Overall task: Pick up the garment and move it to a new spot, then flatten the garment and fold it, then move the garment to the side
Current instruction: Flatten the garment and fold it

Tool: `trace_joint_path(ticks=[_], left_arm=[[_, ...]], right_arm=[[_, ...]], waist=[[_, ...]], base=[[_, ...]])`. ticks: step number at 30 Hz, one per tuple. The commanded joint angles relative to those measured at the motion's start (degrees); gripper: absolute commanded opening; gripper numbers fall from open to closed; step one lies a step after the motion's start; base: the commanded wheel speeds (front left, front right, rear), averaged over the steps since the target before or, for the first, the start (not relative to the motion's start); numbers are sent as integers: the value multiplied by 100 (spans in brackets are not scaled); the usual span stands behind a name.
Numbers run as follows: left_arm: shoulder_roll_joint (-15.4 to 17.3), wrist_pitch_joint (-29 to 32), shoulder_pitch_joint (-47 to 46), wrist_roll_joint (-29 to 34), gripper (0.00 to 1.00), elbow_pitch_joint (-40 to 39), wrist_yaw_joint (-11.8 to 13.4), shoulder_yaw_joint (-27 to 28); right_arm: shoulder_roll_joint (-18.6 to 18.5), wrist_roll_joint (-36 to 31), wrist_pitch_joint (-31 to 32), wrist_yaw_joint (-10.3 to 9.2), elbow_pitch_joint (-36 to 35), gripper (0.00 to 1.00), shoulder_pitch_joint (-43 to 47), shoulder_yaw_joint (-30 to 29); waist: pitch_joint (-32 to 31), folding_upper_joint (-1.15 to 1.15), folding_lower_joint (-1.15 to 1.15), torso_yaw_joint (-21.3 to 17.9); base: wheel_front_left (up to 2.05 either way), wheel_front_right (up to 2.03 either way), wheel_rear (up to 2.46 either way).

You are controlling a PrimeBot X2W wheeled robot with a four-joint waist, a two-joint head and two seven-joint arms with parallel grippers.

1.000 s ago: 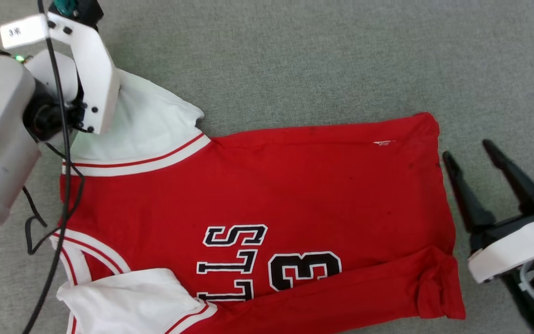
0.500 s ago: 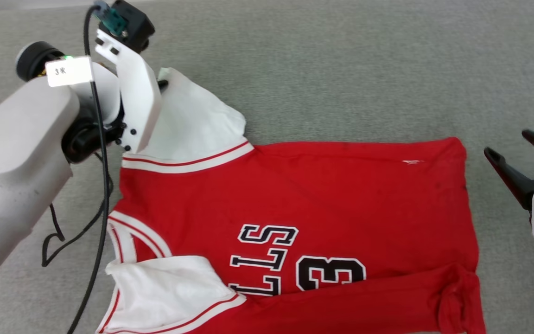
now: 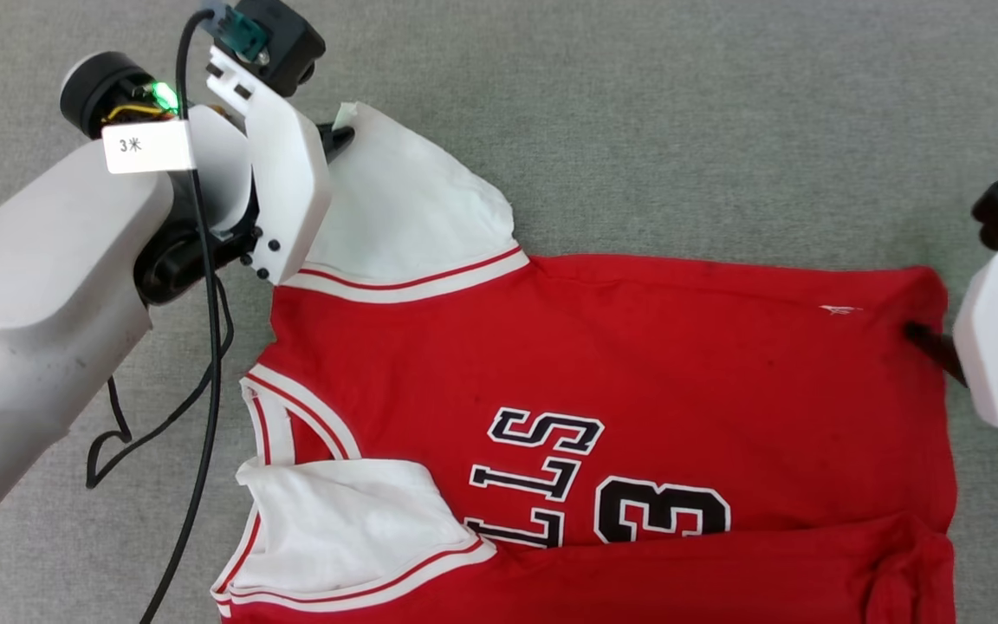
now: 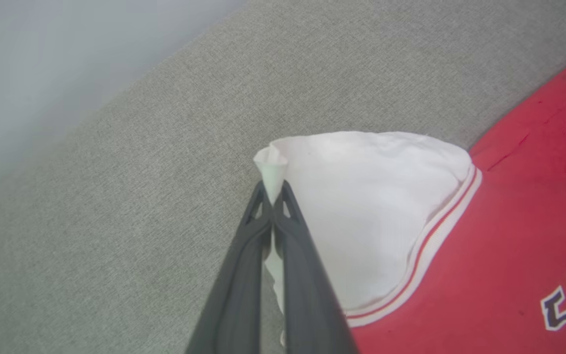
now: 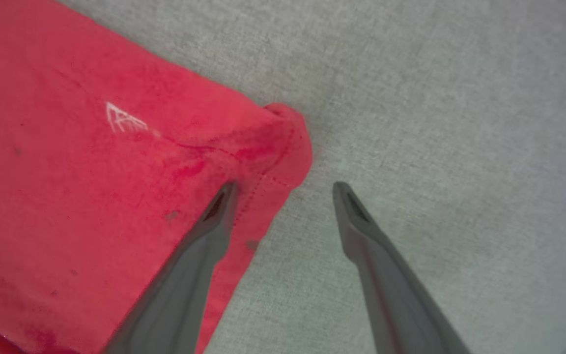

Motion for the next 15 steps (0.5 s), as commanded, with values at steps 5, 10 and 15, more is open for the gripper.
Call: trace_joint_path(ticks=[5,10,15], left_arm=[[-3,-121,-152,78,0,-66,2,17],[-16,-190,-143,65,0,-26,1,15],[12,-338,-5,11,0,92,-1,-20]], right_arm=[[316,-94,-249,-3,757,100,-185,597],[428,54,-437,3,1127,100,-117,955],[351,149,-857,3,1378,0,-102,1097]], waist=[[234,0,0,139],[267,0,0,169],[116,0,0,140]], base=[[0,0,0],[0,0,0],[0,0,0]])
